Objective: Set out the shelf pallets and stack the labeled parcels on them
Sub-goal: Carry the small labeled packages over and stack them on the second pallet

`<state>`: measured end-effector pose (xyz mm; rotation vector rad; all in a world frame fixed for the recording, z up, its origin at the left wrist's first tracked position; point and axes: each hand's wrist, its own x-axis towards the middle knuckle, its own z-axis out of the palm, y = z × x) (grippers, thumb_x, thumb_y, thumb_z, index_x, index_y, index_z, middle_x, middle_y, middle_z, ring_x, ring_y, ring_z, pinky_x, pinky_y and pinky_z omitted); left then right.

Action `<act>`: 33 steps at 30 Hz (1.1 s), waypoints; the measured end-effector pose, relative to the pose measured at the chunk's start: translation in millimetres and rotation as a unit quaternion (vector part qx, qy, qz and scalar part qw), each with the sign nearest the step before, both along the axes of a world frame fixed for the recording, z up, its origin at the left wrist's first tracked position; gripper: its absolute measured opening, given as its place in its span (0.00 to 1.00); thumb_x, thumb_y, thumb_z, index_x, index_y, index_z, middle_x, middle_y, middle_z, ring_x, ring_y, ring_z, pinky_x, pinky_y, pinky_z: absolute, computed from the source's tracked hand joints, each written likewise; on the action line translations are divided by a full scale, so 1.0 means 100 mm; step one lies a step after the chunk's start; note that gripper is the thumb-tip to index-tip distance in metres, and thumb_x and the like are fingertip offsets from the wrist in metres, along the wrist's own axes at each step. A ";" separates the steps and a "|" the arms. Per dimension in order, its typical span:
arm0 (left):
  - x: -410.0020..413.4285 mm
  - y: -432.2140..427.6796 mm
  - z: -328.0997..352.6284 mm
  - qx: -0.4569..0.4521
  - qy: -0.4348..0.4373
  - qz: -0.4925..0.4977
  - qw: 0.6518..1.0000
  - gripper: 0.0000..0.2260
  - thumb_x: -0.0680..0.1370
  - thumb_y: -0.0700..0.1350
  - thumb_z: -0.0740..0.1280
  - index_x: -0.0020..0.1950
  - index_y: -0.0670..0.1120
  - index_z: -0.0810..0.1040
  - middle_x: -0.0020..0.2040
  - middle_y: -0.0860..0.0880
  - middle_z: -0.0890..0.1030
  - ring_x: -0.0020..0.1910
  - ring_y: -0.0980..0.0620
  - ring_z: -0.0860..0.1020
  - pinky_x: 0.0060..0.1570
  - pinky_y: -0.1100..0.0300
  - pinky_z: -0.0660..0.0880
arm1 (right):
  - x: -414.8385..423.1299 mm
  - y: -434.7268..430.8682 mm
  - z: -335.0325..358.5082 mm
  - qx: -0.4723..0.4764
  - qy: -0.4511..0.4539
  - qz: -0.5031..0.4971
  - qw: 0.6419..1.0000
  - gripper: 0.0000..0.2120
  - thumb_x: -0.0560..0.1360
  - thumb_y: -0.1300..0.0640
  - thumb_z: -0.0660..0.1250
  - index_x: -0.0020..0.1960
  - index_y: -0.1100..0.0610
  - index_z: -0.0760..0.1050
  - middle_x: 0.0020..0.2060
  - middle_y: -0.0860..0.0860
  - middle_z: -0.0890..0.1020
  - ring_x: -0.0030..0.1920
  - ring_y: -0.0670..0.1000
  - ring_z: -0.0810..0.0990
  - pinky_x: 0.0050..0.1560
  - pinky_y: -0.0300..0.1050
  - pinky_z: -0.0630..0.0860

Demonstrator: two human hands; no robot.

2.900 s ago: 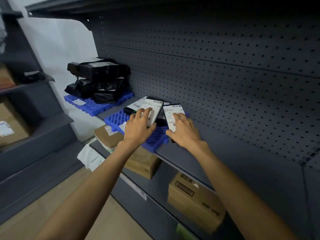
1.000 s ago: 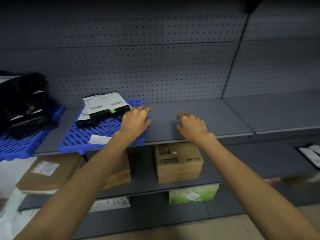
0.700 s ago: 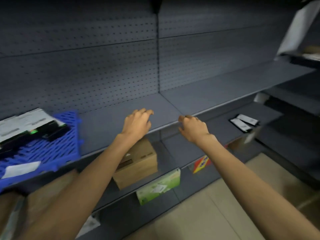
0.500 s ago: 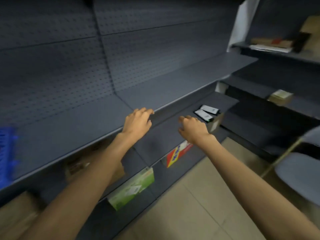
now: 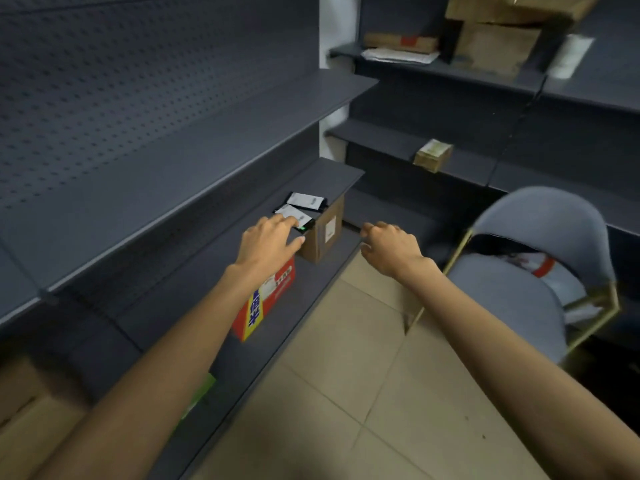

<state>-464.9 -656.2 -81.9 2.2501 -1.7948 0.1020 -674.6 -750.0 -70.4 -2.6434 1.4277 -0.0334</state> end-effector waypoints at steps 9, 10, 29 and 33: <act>0.43 -1.52 -0.55 0.031 0.025 -0.007 0.999 0.14 0.79 0.52 0.64 0.63 0.47 0.76 0.57 0.46 0.80 0.55 0.44 0.78 0.46 0.49 0.78 | 0.44 -1.48 -0.39 0.019 0.027 0.004 0.999 0.16 0.79 0.53 0.60 0.66 0.55 0.71 0.60 0.56 0.77 0.59 0.61 0.76 0.53 0.55 0.76; 0.50 -1.70 -0.59 0.035 0.031 -0.006 0.999 0.14 0.80 0.52 0.64 0.62 0.47 0.76 0.57 0.46 0.80 0.55 0.44 0.78 0.46 0.48 0.78 | 0.53 -1.66 -0.40 0.023 0.030 0.004 0.999 0.17 0.80 0.53 0.59 0.67 0.55 0.71 0.60 0.56 0.77 0.59 0.61 0.76 0.53 0.55 0.76; 1.29 -3.92 -1.68 0.184 0.094 0.163 0.965 0.15 0.80 0.51 0.62 0.66 0.51 0.74 0.61 0.47 0.77 0.55 0.42 0.79 0.45 0.52 0.75 | 1.93 -4.53 -1.40 0.112 0.116 0.154 0.975 0.17 0.80 0.55 0.60 0.67 0.56 0.70 0.61 0.57 0.76 0.61 0.60 0.77 0.55 0.53 0.75; 1.26 -4.32 -2.11 0.204 0.159 0.236 0.937 0.15 0.79 0.51 0.64 0.66 0.50 0.74 0.61 0.45 0.76 0.56 0.41 0.78 0.50 0.47 0.77 | 2.08 -5.14 -1.86 0.111 0.139 0.241 0.954 0.17 0.80 0.56 0.57 0.68 0.58 0.68 0.60 0.57 0.76 0.59 0.60 0.76 0.53 0.53 0.75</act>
